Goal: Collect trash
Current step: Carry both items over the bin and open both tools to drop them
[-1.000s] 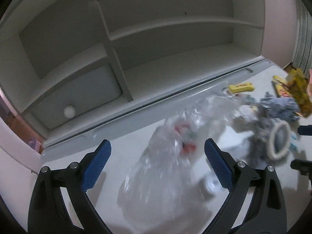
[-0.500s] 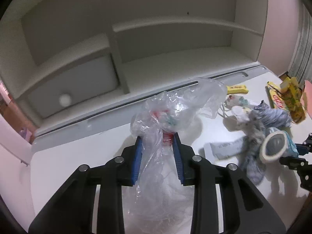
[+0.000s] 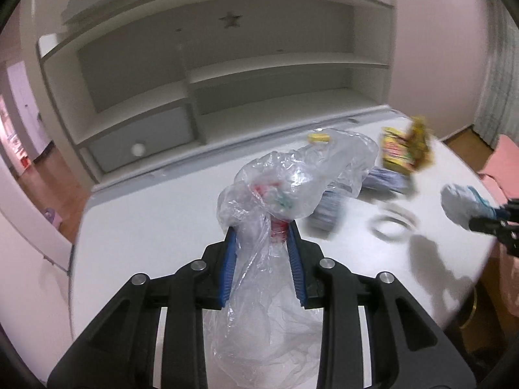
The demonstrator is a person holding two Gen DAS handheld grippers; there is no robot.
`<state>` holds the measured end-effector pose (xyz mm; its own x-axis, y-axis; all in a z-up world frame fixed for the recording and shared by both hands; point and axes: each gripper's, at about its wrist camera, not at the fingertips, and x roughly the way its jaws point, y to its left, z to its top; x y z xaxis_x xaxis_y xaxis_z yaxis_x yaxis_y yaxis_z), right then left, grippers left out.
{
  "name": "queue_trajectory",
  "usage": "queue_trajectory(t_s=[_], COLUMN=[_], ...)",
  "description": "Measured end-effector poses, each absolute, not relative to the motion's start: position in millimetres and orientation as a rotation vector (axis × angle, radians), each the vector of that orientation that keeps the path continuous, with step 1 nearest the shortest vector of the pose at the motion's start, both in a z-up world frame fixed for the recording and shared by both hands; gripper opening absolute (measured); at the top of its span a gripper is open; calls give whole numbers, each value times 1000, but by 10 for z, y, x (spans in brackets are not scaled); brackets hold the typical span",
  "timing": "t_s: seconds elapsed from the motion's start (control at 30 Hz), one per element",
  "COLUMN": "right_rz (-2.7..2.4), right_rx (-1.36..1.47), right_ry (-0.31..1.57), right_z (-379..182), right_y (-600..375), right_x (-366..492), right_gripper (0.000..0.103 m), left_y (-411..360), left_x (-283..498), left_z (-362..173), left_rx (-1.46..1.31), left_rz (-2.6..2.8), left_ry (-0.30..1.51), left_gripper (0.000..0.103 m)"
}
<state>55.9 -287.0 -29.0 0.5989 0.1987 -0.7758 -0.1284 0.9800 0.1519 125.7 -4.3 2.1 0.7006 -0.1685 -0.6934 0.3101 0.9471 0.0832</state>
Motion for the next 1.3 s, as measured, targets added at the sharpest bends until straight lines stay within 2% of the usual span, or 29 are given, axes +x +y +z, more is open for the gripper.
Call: queue_trajectory(t_s=[0.43,0.57,0.77,1.1,1.3], right_rz=[-203,-344,-451,-496,-495], right_rx=[292,359,494,663,694], right_ry=[849,868,939,1097,1151], right_z=[-604,-926,-1648,-2881,-3275], right_y=[-4920,-5490,-6095,-6516,-6615], right_x=[-1101,-1493,-1756,-2012,-2066], right_gripper=[19,19,19,19,19], left_y=[-2290,-3097,-4225,-4973,-5182], left_x=[292,-24,-536,-623,-595], left_z=[-134,-310,-940,-2031,-2433], left_rx=[260,263,380,517,574], left_rz=[-693,-856,-1026,-1043,-1045], left_ry=[708,738,793,929,995], left_gripper=[29,29,29,29,29])
